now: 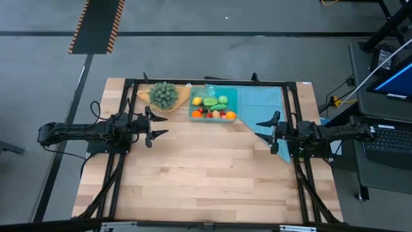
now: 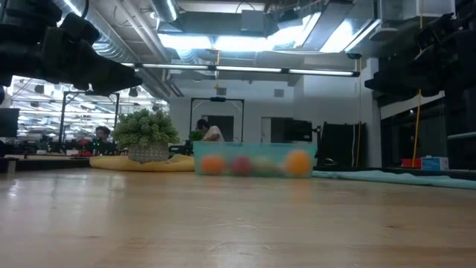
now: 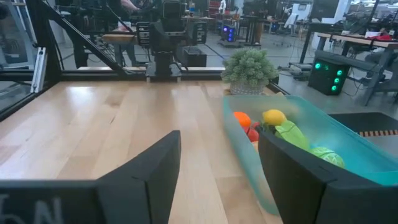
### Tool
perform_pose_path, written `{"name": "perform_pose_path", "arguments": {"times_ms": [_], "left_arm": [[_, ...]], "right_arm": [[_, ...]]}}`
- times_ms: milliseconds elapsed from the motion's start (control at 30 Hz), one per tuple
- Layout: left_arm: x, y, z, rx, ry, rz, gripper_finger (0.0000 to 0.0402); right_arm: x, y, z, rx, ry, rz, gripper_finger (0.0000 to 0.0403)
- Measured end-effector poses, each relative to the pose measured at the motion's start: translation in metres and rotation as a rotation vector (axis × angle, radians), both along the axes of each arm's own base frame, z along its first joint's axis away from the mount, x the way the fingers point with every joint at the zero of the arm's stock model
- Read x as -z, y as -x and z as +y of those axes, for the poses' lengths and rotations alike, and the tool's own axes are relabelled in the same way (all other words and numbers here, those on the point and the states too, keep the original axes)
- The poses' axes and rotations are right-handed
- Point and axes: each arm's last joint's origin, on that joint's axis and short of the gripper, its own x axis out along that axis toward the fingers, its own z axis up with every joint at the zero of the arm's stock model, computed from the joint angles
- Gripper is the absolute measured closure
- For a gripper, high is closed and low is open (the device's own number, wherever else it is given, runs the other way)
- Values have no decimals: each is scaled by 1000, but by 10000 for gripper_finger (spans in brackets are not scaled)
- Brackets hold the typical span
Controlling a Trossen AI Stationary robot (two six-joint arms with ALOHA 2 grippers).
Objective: Pick and placing Produce into tupperware
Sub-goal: Return to Home Position
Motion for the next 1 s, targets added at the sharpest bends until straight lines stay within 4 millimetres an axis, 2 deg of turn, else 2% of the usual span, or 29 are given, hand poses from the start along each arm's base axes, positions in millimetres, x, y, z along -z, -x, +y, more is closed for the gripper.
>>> {"name": "perform_pose_path", "arguments": {"times_ms": [533,800,1000], "left_arm": [[0,0,0,0,0,0,159],[0,0,0,1,0,0,159],[0,0,0,1,0,-1,159]], "right_arm": [[0,0,0,0,-1,-4,185],[-10,9,0,-3,18,-124,185],[-10,9,-1,0,-31,-132,185]]}}
